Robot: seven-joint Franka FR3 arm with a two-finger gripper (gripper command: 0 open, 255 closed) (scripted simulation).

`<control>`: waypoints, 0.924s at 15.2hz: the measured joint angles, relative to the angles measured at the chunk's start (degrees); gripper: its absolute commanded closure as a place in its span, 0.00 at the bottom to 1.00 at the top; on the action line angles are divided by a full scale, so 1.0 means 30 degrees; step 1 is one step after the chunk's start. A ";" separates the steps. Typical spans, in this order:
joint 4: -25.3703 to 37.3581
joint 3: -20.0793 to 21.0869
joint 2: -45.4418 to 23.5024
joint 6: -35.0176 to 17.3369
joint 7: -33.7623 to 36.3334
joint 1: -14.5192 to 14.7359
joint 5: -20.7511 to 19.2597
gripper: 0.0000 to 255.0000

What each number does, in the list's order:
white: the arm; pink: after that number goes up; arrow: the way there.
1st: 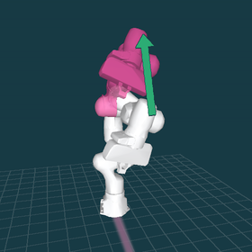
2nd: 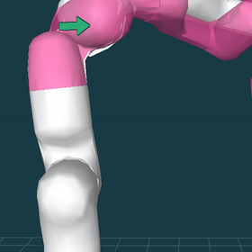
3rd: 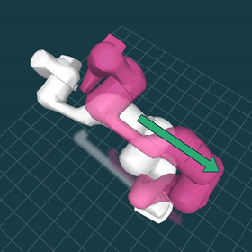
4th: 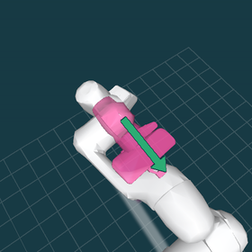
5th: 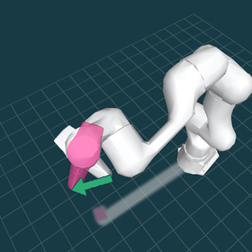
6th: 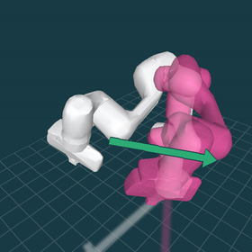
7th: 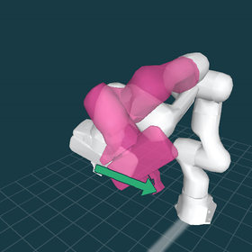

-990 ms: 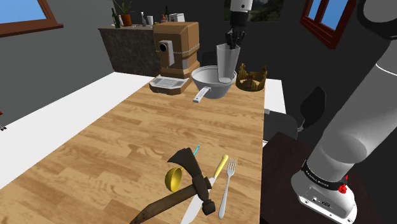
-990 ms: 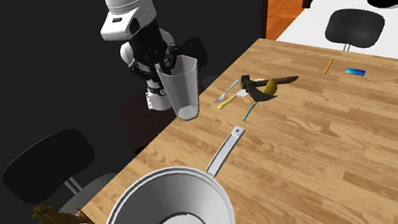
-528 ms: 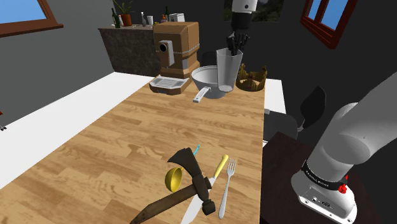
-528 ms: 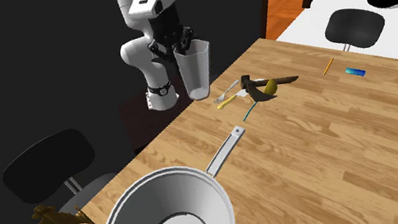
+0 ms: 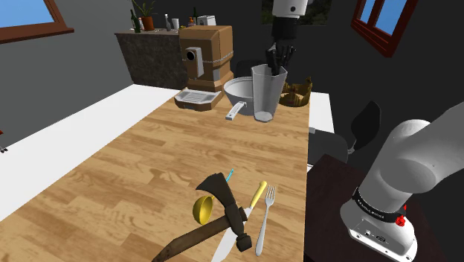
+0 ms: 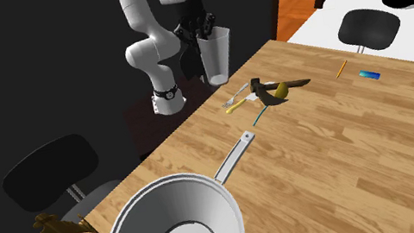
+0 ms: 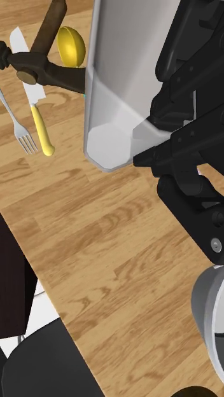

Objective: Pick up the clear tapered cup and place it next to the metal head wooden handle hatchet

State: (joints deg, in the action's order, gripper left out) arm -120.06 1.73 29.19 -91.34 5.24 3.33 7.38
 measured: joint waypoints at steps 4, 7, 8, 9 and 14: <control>-0.1496 0.1278 0.1722 0.0014 0.1615 0.0588 0.0727 1.00; -0.2001 0.2185 0.2690 0.0284 0.2784 0.1013 0.1325 1.00; -0.2345 0.2498 0.3171 0.0359 0.3181 0.1179 0.1560 1.00; -0.2508 0.2853 0.3530 0.0469 0.3631 0.1353 0.1821 1.00; -0.2796 0.4558 0.4667 0.0872 0.5740 0.2117 0.3058 1.00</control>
State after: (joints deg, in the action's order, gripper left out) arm -128.45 15.41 43.19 -88.73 22.46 9.68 16.55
